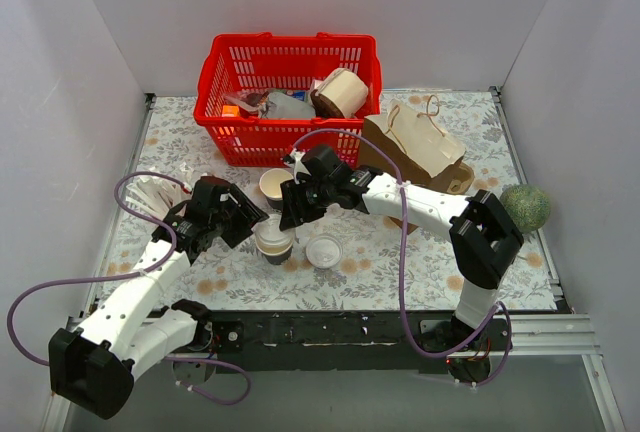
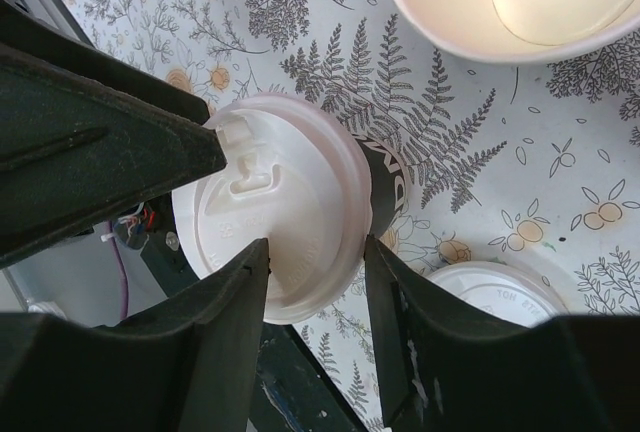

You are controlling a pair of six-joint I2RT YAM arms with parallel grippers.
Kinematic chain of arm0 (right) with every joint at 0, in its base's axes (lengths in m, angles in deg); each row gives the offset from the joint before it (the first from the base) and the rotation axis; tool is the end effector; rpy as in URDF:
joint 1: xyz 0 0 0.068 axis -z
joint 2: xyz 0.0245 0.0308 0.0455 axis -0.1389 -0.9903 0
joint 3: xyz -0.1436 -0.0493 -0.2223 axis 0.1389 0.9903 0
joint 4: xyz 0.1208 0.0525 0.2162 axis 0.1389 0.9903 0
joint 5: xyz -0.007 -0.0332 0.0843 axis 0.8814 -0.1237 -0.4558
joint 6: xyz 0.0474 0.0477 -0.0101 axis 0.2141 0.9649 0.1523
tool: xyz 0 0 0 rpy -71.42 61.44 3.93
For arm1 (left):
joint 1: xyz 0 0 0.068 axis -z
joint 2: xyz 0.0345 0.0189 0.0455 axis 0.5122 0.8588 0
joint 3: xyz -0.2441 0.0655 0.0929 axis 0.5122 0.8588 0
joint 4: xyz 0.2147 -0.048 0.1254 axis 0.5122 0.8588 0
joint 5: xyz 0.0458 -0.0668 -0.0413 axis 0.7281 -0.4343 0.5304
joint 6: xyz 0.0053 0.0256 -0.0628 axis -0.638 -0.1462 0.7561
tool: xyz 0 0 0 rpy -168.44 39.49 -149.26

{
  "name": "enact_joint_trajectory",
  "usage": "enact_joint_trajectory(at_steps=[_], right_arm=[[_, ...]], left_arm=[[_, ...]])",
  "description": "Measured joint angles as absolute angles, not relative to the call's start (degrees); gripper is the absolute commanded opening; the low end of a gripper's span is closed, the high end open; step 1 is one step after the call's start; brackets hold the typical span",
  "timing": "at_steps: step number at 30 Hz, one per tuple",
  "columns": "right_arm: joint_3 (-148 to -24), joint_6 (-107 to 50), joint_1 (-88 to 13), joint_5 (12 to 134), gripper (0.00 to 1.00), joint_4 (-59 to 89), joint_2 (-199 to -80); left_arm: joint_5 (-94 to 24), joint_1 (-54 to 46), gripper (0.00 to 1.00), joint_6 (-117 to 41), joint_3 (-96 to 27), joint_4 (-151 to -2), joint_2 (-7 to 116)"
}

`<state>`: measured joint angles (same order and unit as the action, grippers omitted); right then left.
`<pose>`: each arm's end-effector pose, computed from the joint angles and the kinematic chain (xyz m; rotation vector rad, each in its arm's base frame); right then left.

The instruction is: Pack the takeout coffee

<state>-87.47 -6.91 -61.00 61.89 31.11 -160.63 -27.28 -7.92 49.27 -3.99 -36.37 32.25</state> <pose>0.2317 0.3361 0.2400 -0.7106 2.4002 1.0390 0.1750 -0.0743 0.2349 -1.6440 2.1128 -0.8586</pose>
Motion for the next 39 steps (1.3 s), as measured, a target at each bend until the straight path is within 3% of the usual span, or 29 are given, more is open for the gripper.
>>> enact_joint_trajectory(at_steps=[13, 22, 39], right_arm=[[-87.14, -6.69, -61.31, 60.69, 0.47, 30.65, -159.34], [-87.08, -5.9, -61.44, 59.53, 0.47, 30.45, -158.97], [-85.46, -5.14, -62.66, 59.61, 0.46, 29.8, -157.57]], left_arm=[[-27.1, -7.92, 0.33, 47.89, -3.99, -36.15, 32.12], [-27.08, -7.92, 0.32, 46.56, -4.64, -33.9, 30.96], [-29.33, -7.92, 0.39, 44.94, -4.05, -31.49, 26.85]])
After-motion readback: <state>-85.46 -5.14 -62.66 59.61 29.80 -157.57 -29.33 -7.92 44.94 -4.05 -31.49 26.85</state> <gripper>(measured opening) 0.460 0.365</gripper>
